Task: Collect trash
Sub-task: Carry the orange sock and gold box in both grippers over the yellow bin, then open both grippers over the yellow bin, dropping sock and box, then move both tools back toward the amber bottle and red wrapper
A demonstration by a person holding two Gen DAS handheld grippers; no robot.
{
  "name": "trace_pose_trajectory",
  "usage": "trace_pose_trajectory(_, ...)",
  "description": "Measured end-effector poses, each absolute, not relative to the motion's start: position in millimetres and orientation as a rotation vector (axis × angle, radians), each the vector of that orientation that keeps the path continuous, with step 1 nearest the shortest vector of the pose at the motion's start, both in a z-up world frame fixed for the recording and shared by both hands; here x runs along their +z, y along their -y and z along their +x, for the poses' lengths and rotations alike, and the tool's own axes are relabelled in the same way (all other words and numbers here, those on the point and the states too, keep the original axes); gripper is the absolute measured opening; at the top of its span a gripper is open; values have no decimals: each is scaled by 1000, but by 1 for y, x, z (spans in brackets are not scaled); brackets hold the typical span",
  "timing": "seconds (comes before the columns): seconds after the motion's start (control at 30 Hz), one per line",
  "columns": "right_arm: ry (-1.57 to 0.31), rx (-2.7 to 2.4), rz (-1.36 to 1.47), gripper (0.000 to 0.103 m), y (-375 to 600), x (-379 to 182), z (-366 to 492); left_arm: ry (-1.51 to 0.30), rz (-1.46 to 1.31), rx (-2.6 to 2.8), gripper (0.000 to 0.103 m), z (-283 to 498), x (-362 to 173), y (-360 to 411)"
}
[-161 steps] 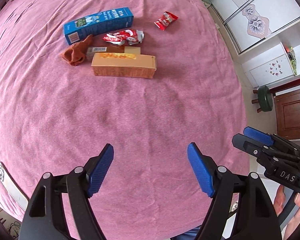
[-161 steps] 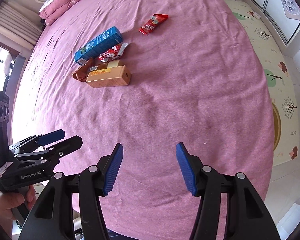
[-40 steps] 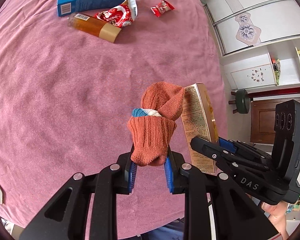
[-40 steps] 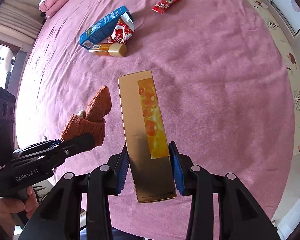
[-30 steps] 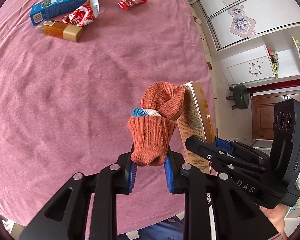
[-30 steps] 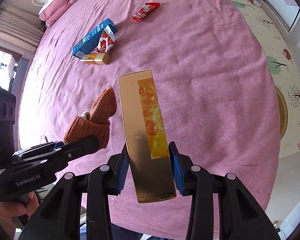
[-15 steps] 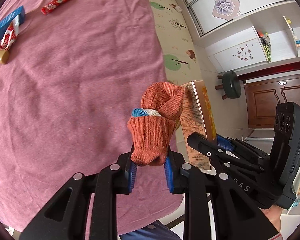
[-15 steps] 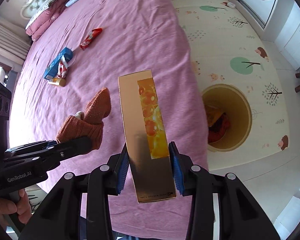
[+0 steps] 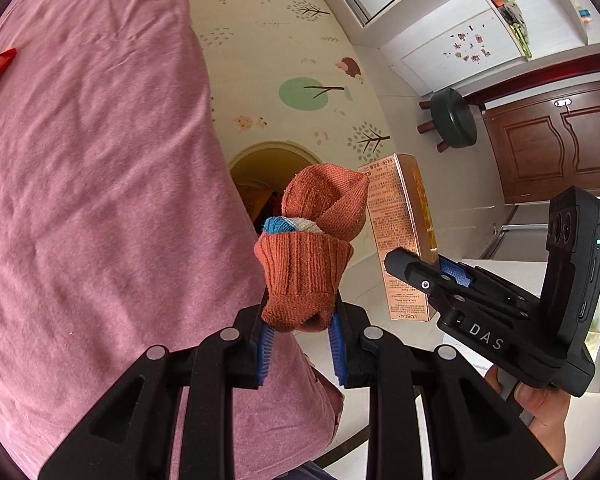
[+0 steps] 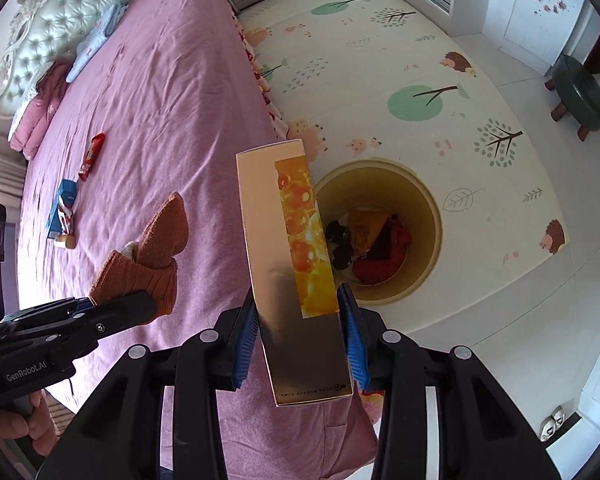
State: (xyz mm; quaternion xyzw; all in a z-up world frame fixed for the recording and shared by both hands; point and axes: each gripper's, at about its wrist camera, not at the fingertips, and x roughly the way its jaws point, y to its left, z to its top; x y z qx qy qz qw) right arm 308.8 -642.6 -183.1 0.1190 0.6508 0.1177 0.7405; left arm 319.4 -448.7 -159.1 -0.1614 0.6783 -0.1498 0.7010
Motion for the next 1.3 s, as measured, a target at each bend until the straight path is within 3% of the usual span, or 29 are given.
trace_pose_trajectory(0.47, -1443, 190, 290, 38, 677, -201, 339, -1540, -350, -388, 27, 374, -178, 505)
trace_pose_trajectory(0.5, -1442, 183, 289, 39, 679, -201, 342, -1535, -352, -386, 33, 377, -177, 507)
trace_pose_trajectory(0.53, -1443, 165, 288, 45, 681, -202, 344, -1533, -349, -374, 51, 381, -177, 508)
trace_pose_trajectory(0.57, -1450, 145, 289, 60, 684, -203, 346, -1537, -346, -359, 65, 384, -178, 508)
trace_pose_trajectory(0.6, -1449, 135, 298, 63, 688, -203, 348, -1544, -348, -343, 79, 387, -179, 507)
trace_pose_trajectory(1.3, -1449, 207, 216, 58, 644, -183, 337, -1489, -351, -258, 79, 355, -154, 432)
